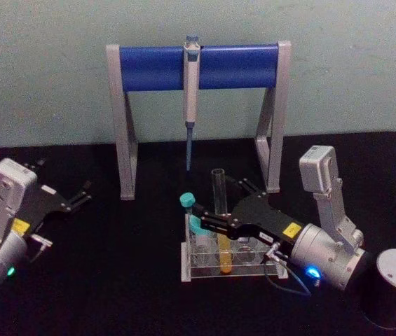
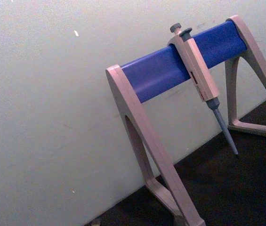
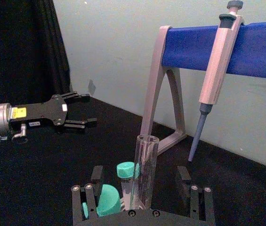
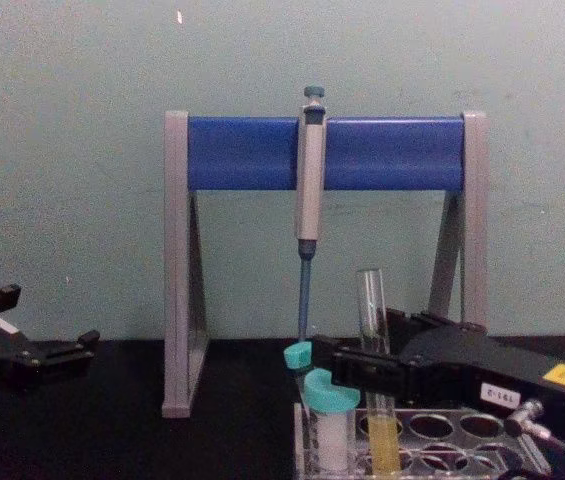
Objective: Pick up the test tube from the test tube rack, shake it, then place it back into the test tube rack.
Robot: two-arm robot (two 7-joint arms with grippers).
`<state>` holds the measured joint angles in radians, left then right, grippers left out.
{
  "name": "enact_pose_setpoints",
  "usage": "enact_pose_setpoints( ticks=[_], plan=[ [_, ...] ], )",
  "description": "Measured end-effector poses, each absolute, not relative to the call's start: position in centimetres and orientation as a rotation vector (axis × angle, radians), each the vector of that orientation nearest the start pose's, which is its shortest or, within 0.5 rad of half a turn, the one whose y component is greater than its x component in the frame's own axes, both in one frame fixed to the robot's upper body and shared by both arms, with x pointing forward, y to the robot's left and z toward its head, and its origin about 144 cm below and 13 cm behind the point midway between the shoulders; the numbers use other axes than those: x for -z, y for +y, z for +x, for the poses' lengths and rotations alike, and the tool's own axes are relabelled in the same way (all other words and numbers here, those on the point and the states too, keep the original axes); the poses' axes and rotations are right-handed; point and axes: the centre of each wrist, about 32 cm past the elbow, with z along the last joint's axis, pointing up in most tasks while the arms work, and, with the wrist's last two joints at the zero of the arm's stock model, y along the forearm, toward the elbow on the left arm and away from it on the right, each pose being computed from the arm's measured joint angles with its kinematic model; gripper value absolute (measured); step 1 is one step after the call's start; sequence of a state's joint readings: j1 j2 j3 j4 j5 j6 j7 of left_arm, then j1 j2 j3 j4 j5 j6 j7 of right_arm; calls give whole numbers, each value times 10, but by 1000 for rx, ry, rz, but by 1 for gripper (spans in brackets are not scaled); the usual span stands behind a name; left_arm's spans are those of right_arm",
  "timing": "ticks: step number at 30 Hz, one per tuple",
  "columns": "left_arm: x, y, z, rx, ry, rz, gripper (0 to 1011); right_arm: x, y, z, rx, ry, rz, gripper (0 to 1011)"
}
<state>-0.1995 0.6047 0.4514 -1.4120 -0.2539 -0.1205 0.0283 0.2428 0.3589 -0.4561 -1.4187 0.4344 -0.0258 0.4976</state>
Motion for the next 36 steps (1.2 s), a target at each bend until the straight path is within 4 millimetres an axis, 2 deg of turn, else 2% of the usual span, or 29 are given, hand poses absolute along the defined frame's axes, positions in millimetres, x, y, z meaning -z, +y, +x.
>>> enact_pose_setpoints(
  ticks=[5,8,14,15,18,19,21,26,28,36],
  plan=[
    [-1140,310,489,-1248,-285,304,1001,-1147,-216,503,710,42,-25,926],
    [-1140,310,489,-1248,-285,304,1001,-1147,-216,503,710,42,-24,849],
    [-1140,310,489,-1248,-285,304,1001,-1147,-216,503,710,41,-24,662],
    [-1140,310,489,-1248,-285,305,1001,-1147,-216,503,710,41,-24,602],
    [-1140,310,489,-1248,-285,304,1001,-1147,-216,503,710,41,-24,544],
    [-1140,310,489,-1248,-285,304,1001,-1147,-216,503,710,41,-24,478],
    [-1140,310,489,-1248,-285,304,1002,-1147,-216,503,710,41,-24,442],
    [-1140,310,489,-1248,-285,305,1001,-1147,-216,503,710,40,-24,259],
    [-1140,310,489,-1248,-285,304,1001,-1147,-216,503,710,40,-23,232],
    [-1140,310,489,-1248,-285,304,1001,-1147,-216,503,710,40,-23,232]
  ],
)
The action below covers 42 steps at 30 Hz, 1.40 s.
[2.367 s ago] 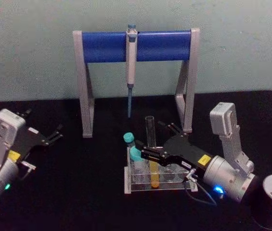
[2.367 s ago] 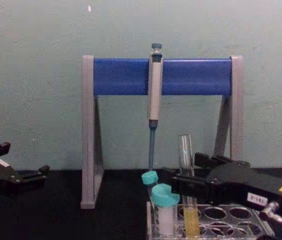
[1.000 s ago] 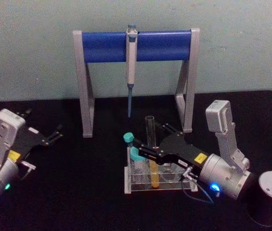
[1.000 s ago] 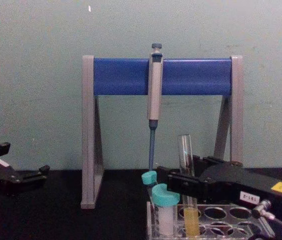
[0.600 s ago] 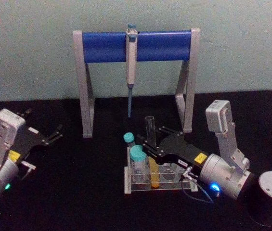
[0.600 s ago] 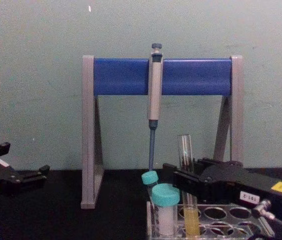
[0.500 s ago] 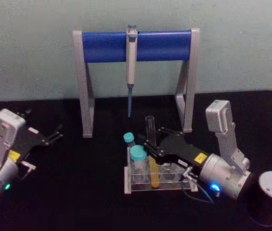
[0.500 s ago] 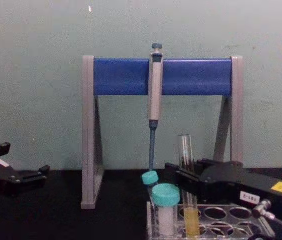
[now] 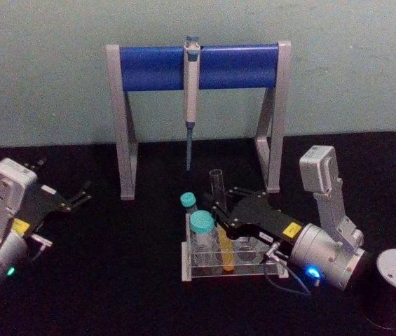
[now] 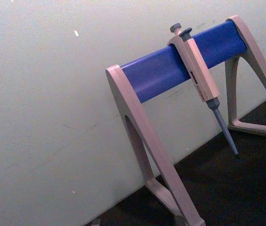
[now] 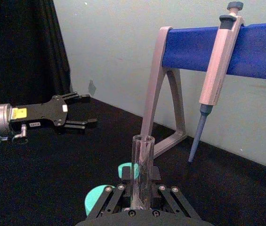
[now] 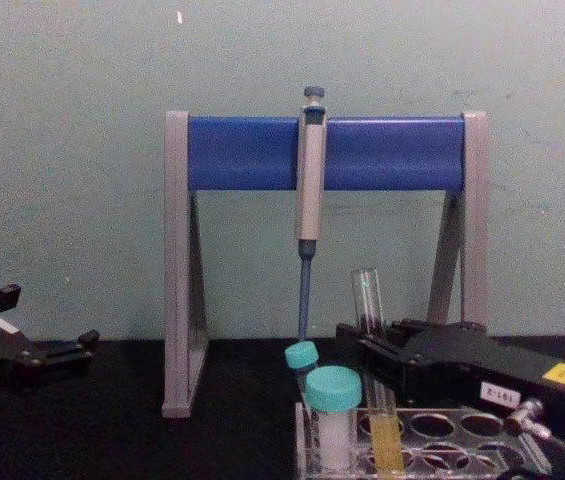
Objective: Pick up the test tube from the test tube rack, shake it, then place it back into the test tube rack.
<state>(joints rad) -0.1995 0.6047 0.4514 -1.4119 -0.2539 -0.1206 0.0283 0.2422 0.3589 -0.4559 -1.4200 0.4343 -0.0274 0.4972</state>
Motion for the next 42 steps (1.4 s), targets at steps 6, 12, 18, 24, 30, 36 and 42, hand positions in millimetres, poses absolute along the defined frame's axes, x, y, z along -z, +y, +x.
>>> enact_pose_setpoints(
  ticks=[6,12,18,24,30,36,42],
  plan=[
    [-1140,310,489,-1248,-285,304,1001,-1146,-216,502,711,37,-15,232],
    [-1140,310,489,-1248,-285,304,1001,-1143,-217,499,704,5,35,232],
    [-1140,310,489,-1248,-285,304,1001,-1139,-220,495,691,-20,87,232],
    [-1140,310,489,-1248,-285,304,1001,-1134,-224,489,695,-29,118,232],
    [-1140,310,489,-1248,-285,304,1001,-1133,-227,486,705,-36,135,232],
    [-1140,310,489,-1248,-285,304,1001,-1137,-227,484,705,-50,157,232],
    [-1140,310,489,-1248,-285,304,1001,-1146,-226,484,692,-74,181,232]
  ],
)
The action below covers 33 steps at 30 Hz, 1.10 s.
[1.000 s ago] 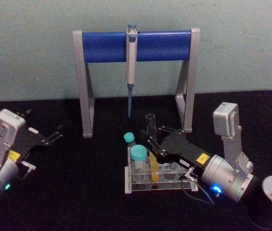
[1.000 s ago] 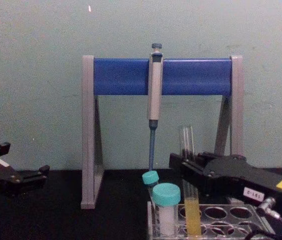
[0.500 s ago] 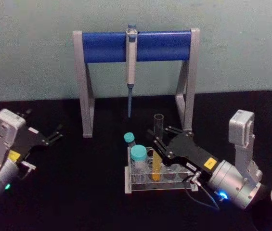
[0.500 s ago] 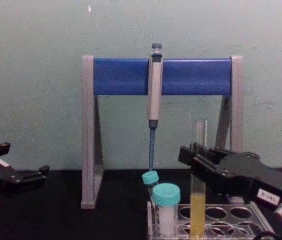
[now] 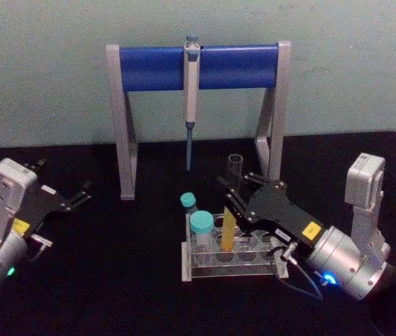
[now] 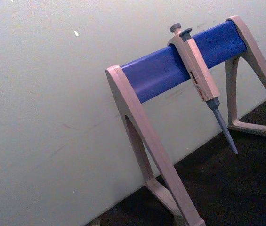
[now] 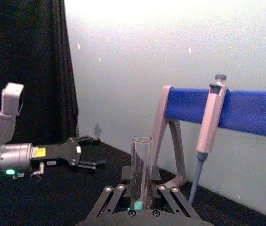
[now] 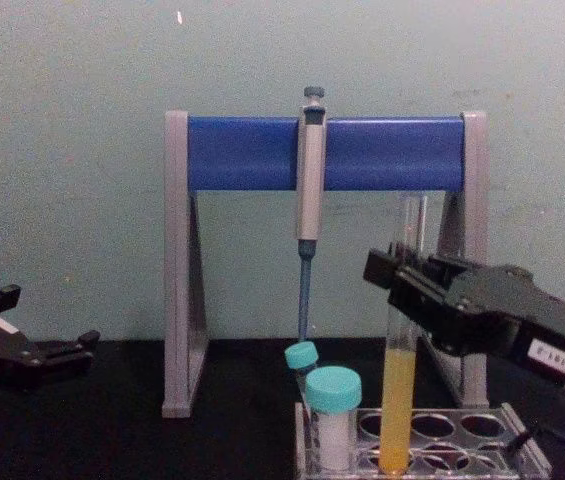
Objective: Pick up the test tube from the test tube rack, shake it, then place it back into the test tube rack.
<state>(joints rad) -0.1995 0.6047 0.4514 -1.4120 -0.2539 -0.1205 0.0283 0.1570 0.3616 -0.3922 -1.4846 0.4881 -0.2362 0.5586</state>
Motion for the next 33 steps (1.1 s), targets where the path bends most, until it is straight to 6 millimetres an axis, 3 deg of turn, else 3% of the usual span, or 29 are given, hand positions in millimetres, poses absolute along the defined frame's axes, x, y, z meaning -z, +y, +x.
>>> enact_pose_setpoints(
  ticks=[17,33],
  plan=[
    [-1140,310,489,-1248,-285,304,1001,-1177,-227,504,709,-174,204,232],
    [-1140,310,489,-1248,-285,304,1001,-1182,-229,531,767,-201,185,232]
  ],
)
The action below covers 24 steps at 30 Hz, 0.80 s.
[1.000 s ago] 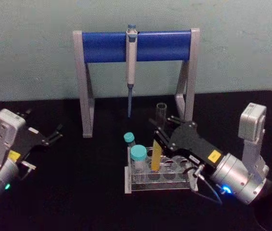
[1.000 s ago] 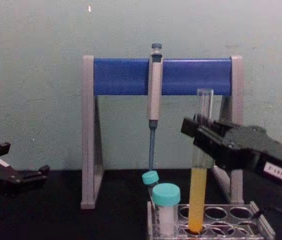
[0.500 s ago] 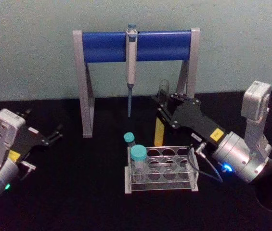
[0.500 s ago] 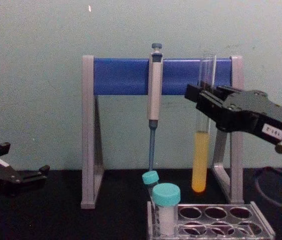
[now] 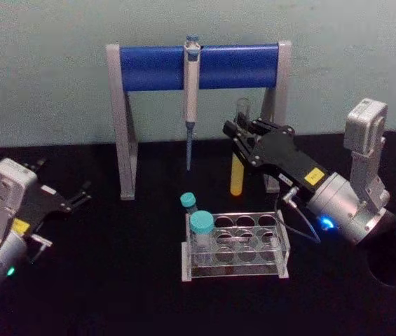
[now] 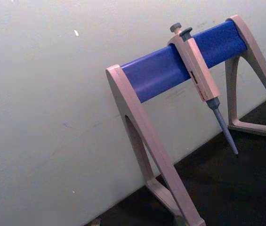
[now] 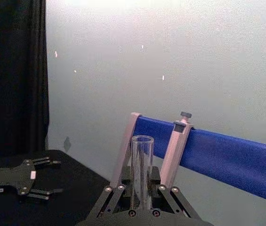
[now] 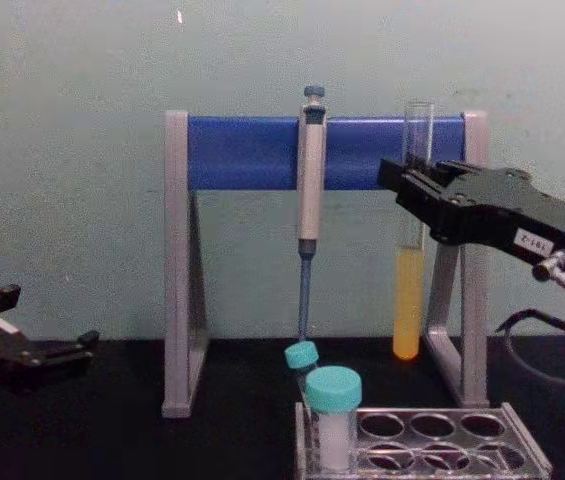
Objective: Pick up the test tube from the test tube rack, shake it, then place it back into the test tube rack.
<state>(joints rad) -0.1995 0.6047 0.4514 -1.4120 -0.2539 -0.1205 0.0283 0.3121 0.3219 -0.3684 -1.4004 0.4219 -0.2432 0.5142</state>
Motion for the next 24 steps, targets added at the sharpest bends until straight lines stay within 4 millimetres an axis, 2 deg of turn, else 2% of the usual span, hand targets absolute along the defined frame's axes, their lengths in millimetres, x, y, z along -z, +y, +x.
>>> enact_pose_setpoints(
  ticks=[11,17,24],
  plan=[
    [-1140,310,489,-1248,-285,304,1001,-1184,-238,529,810,-210,188,232],
    [-1140,310,489,-1248,-285,304,1001,-1184,-251,516,845,-220,185,232],
    [-1140,310,489,-1248,-285,304,1001,-1181,-256,497,840,-204,179,232]
  ],
)
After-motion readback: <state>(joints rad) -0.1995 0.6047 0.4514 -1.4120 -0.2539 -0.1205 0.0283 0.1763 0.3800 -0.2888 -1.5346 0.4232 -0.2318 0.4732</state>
